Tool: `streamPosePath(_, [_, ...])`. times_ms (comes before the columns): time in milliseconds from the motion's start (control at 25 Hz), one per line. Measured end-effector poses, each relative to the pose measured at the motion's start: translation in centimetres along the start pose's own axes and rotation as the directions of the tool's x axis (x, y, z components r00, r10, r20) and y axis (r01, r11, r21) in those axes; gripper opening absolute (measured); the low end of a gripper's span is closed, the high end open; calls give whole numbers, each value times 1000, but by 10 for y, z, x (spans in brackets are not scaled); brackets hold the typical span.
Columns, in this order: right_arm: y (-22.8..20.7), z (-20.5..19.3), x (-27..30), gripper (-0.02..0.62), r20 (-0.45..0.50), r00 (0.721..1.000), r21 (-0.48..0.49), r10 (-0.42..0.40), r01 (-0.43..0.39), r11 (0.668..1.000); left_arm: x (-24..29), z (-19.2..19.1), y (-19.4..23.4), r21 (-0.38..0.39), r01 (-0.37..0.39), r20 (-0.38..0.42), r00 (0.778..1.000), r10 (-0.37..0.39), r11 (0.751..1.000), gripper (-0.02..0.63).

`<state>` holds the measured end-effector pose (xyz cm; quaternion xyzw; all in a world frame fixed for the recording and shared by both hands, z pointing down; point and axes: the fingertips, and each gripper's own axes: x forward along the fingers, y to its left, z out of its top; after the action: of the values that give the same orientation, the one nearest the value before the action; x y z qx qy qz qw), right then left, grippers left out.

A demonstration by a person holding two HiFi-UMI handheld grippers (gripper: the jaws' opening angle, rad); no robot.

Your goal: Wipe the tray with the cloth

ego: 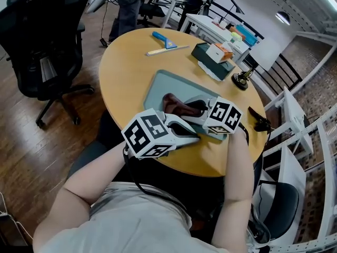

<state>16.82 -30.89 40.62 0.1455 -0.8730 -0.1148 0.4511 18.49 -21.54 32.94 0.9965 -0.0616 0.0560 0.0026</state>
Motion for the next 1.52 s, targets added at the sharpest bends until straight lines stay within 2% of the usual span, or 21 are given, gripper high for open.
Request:
streamPosePath(240, [-5, 20, 16, 136, 20, 1000, -31, 24, -23, 999, 1, 1, -1, 2, -2, -2, 1000, 2, 1000, 322])
streamPosePath(760, [-7, 53, 43, 132, 54, 998, -87, 18, -14, 996, 0, -1, -1, -1, -2, -5, 1000, 1, 1000, 322])
streamPosePath(840, [-10, 55, 39, 129, 70, 998, -93, -5, 12, 996, 0, -1, -1, 0, -2, -4, 1000, 2, 1000, 322])
streamPosePath(920, [-17, 56, 26, 127, 105, 993, -59, -59, 65, 996, 0, 0, -2, 1, 0, -3, 1000, 0, 1000, 322])
streamPosePath(1040, [-35, 46, -13, 127, 153, 965, 48, -211, 206, 977, -1, -1, -3, 2, 2, -1, 1000, -2, 1000, 322])
streamPosePath(1120, [-51, 24, -50, 127, 128, 928, 156, -349, 329, 932, -3, -1, -2, 2, 0, -3, 1000, 0, 1000, 322])
streamPosePath(1200, [-69, -7, -91, 127, 55, 876, 272, -479, 448, 851, -4, -1, 0, -3, -2, -5, 1000, 2, 1000, 322])
streamPosePath(1280, [-79, -40, -130, 127, -15, 824, 365, -567, 532, 764, -3, -2, 2, -9, -1, -6, 1000, 1, 1000, 322])
streamPosePath(1400, [-75, -97, -175, 129, -124, 764, 458, -633, 610, 646, -1, -4, 2, -15, 6, -10, 1000, -6, 1000, 322])
streamPosePath(1520, [-66, -159, -189, 129, -253, 734, 510, -630, 655, 558, -1, -5, 3, -20, 5, -15, 1000, -5, 1000, 322])
